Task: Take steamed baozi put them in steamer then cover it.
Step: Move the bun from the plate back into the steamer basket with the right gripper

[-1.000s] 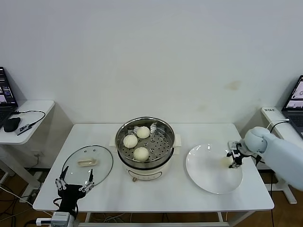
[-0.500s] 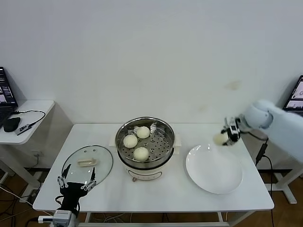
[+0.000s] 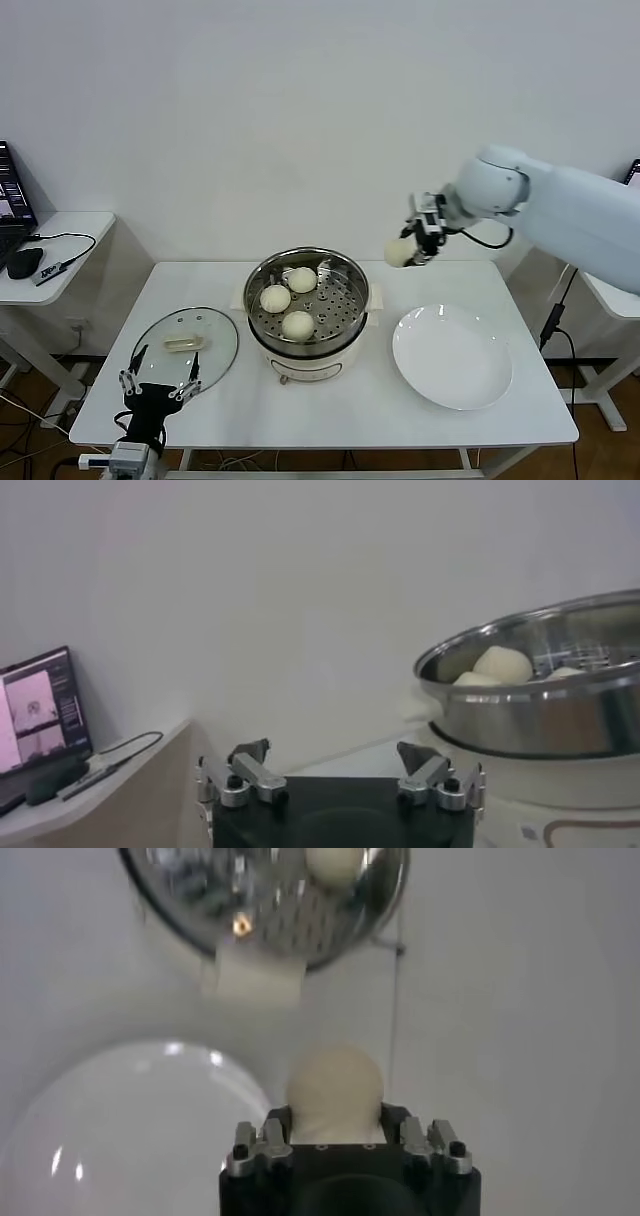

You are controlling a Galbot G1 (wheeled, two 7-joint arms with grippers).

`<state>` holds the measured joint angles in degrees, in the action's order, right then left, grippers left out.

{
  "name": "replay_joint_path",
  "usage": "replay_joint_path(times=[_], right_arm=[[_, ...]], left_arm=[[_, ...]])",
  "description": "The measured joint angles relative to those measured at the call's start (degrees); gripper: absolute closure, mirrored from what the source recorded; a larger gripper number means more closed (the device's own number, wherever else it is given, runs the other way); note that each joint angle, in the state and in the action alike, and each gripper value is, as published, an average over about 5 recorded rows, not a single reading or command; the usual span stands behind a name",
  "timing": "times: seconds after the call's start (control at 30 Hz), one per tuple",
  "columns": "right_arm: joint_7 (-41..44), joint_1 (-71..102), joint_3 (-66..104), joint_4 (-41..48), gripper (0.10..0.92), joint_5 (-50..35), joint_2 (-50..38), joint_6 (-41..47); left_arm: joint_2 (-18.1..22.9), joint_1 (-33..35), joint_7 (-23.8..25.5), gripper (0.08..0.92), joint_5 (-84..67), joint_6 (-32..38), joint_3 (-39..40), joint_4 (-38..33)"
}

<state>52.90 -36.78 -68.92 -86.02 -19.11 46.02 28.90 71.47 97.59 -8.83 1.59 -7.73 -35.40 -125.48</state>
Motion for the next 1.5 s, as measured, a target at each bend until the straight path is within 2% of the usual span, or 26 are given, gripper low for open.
replay_joint_path(times=[0.23, 0.43, 0.73, 1.17, 1.23, 1.5], right_arm=[[-4.2, 1.2, -0.9, 0.8, 0.457, -6.0, 6.8, 5.0], [-7.8, 4.7, -1.3, 3.1, 0.457, -8.0, 11.9, 8.4], [-11.1, 9.9, -1.0, 7.3, 0.457, -8.3, 17.1, 10.8], [-13.1, 14.3, -0.4, 11.1, 0.457, -6.4, 20.0, 12.1], [-13.2, 14.6, -0.1, 11.2, 0.436, -6.2, 20.1, 12.2], [-13.3, 14.7, 0.6, 11.4, 0.230, -5.5, 19.7, 12.4]], left_arm=[[0.2, 0.2, 0.0, 0.177, -0.2, 0.2, -0.7, 0.4], [0.1, 0.4, 0.0, 0.177, -0.4, 0.4, -1.3, 1.0], [0.2, 0.1, 0.0, 0.177, -0.6, 0.5, -1.5, 1.5], [0.1, 0.0, 0.0, 0.177, -0.6, 0.5, -1.5, 1.9], [0.1, 0.0, 0.0, 0.177, -0.6, 0.5, -1.6, 2.0], [0.2, 0.0, 0.0, 0.177, -0.6, 0.5, -1.7, 2.0]])
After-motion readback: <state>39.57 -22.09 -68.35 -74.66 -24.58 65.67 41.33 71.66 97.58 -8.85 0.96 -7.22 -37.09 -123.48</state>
